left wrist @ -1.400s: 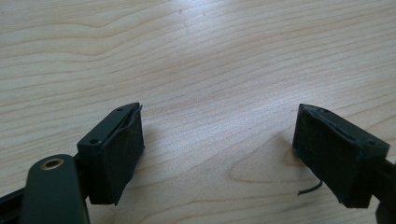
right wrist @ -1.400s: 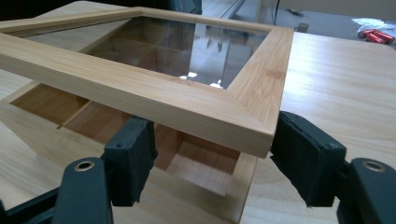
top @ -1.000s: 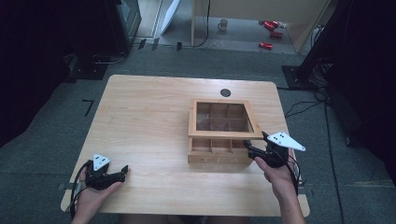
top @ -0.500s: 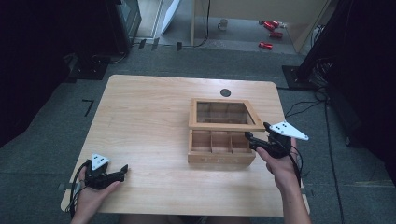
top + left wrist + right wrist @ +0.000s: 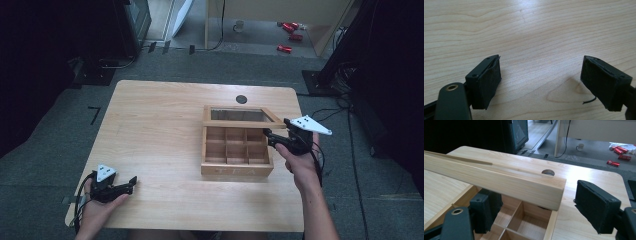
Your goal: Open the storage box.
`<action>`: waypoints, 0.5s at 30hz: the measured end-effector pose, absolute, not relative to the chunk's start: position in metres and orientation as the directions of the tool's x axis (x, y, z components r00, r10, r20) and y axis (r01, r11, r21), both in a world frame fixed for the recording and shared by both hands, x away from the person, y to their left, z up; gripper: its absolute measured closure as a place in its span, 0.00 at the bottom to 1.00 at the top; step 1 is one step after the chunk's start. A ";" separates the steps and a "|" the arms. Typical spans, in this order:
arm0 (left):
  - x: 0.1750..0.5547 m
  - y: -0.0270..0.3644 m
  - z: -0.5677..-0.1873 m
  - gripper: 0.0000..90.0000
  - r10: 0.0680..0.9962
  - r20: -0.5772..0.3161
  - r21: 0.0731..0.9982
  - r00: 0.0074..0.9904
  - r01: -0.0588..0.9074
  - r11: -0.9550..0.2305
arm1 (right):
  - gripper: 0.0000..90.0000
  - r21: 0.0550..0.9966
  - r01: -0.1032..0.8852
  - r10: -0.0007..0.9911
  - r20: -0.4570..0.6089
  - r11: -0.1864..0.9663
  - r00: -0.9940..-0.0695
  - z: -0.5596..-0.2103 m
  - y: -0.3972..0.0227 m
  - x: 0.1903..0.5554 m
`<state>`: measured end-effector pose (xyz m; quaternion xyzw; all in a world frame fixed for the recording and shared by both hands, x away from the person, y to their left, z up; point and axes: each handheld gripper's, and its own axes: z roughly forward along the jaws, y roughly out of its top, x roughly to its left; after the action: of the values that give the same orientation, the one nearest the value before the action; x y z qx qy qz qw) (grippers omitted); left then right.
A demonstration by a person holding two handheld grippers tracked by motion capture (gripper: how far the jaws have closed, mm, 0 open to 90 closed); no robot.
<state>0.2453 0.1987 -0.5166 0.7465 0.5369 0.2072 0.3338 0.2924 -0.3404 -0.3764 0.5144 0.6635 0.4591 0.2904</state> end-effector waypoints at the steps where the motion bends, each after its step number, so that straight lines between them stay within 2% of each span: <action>1: 0.245 0.199 -0.517 0.19 0.940 -0.050 0.721 0.338 0.663 -0.200 | 0.25 0.911 0.408 0.950 0.075 0.059 -0.304 -0.374 -0.340 0.296; 8: 0.246 0.200 -0.516 0.19 0.939 -0.059 0.722 0.339 0.664 -0.194 | 0.29 0.921 0.384 0.946 0.060 0.071 -0.318 -0.370 -0.341 0.305; 10: 0.246 0.200 -0.516 0.19 0.939 -0.062 0.723 0.337 0.664 -0.191 | 0.34 0.923 0.379 0.938 0.068 0.071 -0.340 -0.369 -0.342 0.308; 15: 0.246 0.200 -0.516 0.19 0.939 -0.059 0.722 0.338 0.664 -0.193 | 0.35 0.931 0.357 0.925 0.063 0.081 -0.374 -0.363 -0.345 0.320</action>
<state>0.2458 0.1999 -0.5164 0.7450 0.5380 0.2038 0.3375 0.3198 -0.3455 -0.3634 0.4756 0.6738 0.4828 0.2944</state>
